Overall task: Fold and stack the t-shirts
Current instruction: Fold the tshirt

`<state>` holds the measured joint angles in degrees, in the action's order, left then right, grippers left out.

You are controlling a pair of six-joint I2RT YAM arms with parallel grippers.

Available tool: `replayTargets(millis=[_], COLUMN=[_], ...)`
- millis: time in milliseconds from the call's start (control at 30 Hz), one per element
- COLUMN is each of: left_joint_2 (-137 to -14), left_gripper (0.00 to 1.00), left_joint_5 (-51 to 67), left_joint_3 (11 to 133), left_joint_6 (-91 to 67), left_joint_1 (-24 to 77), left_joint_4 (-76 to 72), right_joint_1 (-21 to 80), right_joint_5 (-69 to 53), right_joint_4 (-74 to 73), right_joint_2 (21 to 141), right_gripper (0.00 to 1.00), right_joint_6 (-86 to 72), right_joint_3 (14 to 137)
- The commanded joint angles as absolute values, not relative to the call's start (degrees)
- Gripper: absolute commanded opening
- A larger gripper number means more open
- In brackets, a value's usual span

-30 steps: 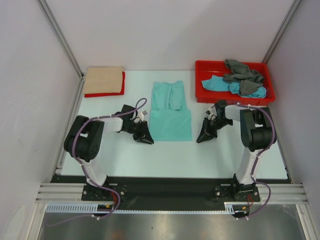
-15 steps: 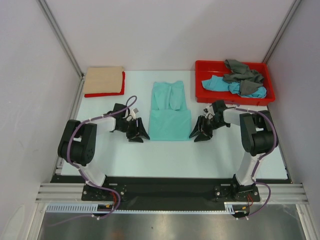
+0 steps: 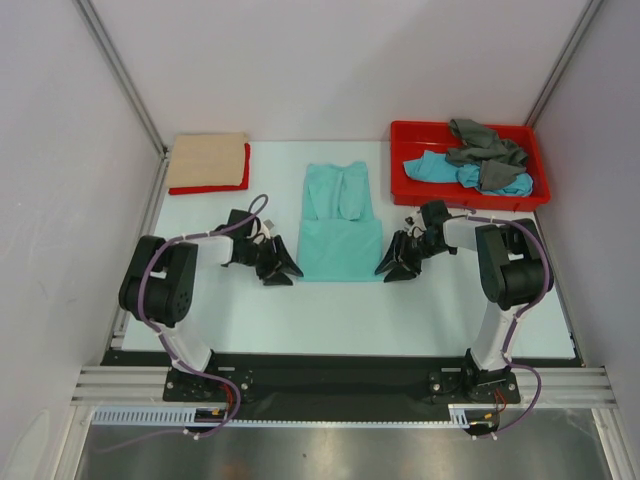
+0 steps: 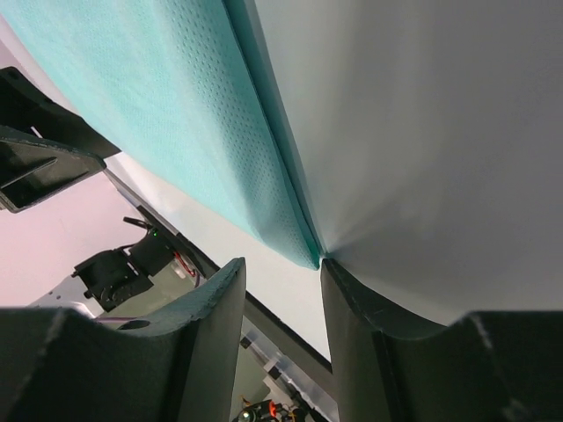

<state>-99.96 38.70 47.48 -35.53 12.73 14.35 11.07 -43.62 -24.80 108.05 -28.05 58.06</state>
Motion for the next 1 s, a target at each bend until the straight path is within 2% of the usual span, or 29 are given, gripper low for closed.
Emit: replayTargets(millis=[0, 233, 300, 500, 533, 600, 767, 967], left_joint_2=[-103.36, -106.34, -107.31, -109.25, -109.16, -108.64, -106.62, -99.85], left_gripper=[0.53, 0.5, 0.45, 0.19, 0.11, 0.01, 0.0, 0.0], left_joint_5=[32.35, 30.94, 31.37, 31.91, 31.73, 31.38, 30.59, 29.97], left_joint_3=[45.26, 47.37, 47.46, 47.81, 47.73, 47.46, 44.57, 36.31], left_joint_6=[-38.76, -39.46, -39.81, -39.82, -39.64, -38.76, -38.41, -39.64], left_joint_1=[13.1, 13.27, 13.27, 13.27, 13.27, 13.27, 13.27, 13.27], left_joint_4=[12.92, 13.54, 12.92, 11.43, 11.34, 11.34, 10.02, 8.35], right_joint_1=[11.51, 11.69, 11.69, 12.13, 12.22, 12.3, 13.09, 14.15], right_joint_5=[-41.57, -40.78, -40.52, -40.34, -40.34, -40.25, -39.29, -37.62], right_joint_4=[-23.91, -23.03, -22.68, -21.89, -21.8, -21.71, -22.32, -24.34], right_joint_2=[107.49, 107.75, 108.28, 109.25, 109.42, 109.69, 110.13, 107.23], right_gripper=[0.45, 0.45, 0.45, 0.4, 0.36, 0.3, 0.01, 0.0], right_joint_6=[-28.39, -28.74, -28.91, -29.18, -29.18, -29.01, -27.95, -26.19], right_joint_3=[57.13, 56.34, 56.34, 56.6, 56.6, 56.6, 56.25, 53.88])
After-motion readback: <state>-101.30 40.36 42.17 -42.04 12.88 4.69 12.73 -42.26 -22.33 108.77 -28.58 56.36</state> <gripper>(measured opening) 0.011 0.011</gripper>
